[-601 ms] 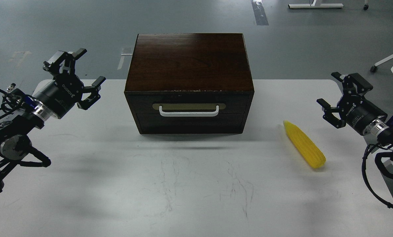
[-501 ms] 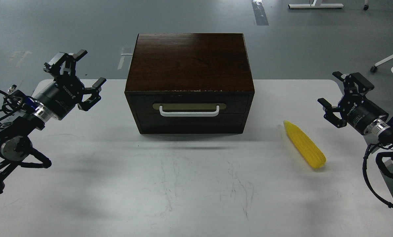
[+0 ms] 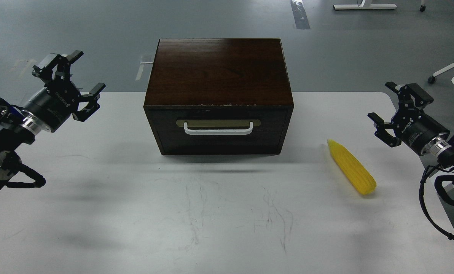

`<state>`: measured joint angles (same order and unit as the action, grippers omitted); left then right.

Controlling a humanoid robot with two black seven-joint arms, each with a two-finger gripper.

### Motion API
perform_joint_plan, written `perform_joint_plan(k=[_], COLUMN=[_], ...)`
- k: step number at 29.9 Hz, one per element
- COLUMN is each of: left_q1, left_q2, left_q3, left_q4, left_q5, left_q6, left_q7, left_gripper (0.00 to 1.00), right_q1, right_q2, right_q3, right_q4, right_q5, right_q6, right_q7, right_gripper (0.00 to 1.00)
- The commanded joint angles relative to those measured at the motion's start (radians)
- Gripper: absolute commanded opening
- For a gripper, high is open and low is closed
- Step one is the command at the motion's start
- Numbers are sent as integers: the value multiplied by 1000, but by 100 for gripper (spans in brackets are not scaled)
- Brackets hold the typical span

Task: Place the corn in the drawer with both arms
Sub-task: 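Raise the left gripper and swing it toward the drawer handle, then lower the left gripper onto the white drawer handle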

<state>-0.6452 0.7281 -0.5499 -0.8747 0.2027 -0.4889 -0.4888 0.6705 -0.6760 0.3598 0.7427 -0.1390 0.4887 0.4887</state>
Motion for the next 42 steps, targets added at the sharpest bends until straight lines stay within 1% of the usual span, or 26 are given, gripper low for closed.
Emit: perform_joint_plan(k=[1,3,5,6,9,11,12,13,15,17,19,23,25,28,30,31,34,36,38,42], left_q1=[-16,-48,-146,-166,-234,-313,-332,-373,-410,-458,-497,-510,-504,-504,-511,-514,-544,-588,-596,-590], left_q2=[56,92,131,139,163,165,160,149,128,88,39,-24,-64,-104,-142,-145,-159,-167,-167,-165], left_q3=[-18,-19,-18,-19,-21,-21,-21,-22,-24,-24,-22,-10,-5,8,77,97,211,350,404,420], left_q4=[22,6,-21,-33,-111,-203,-227,-274,-317,-377,-459,-544,-592,-603,-603,-603,-601,-596,-590,-589], left_q5=[18,38,127,150,216,311,349,442,527,670,864,1105,1333,1484,1665,1704,1837,1979,1979,1979], left_q6=[0,0,0,0,0,0,0,0,0,0,0,0,0,0,0,0,0,0,0,1], left_q7=[0,0,0,0,0,0,0,0,0,0,0,0,0,0,0,0,0,0,0,0], left_gripper=[98,98,98,98,98,98,98,98,98,98,98,98,98,98,98,98,98,98,98,98], right_q1=[1,1,1,1,3,3,3,3,3,3,3,3,3,3,3,3,3,1,1,1], right_q2=[-2,-4,-4,-4,-4,-4,-4,-4,-4,-4,-4,-2,-2,-4,-4,-4,-4,-4,-2,-2], right_q3=[5,13,21,21,22,22,22,22,22,22,22,22,22,22,22,22,22,22,22,24], right_q4=[0,0,-2,-2,-5,-5,-5,-6,-6,-8,-8,-8,-8,-8,-8,-8,-9,-9,-9,-9], right_q5=[-1,-1,-1,-1,-1,-1,-1,-1,-1,-1,-1,-1,-1,-1,-1,-1,-1,-1,-1,-1], right_q6=[0,0,0,0,0,0,0,0,0,0,0,0,0,0,0,0,0,0,0,0], right_q7=[0,0,0,0,0,0,0,0,0,0,0,0,0,0,0,0,0,0,0,0], right_gripper=[100,100,100,100,100,100,100,100,100,100,100,100,100,100,100,100,100,100,100,100])
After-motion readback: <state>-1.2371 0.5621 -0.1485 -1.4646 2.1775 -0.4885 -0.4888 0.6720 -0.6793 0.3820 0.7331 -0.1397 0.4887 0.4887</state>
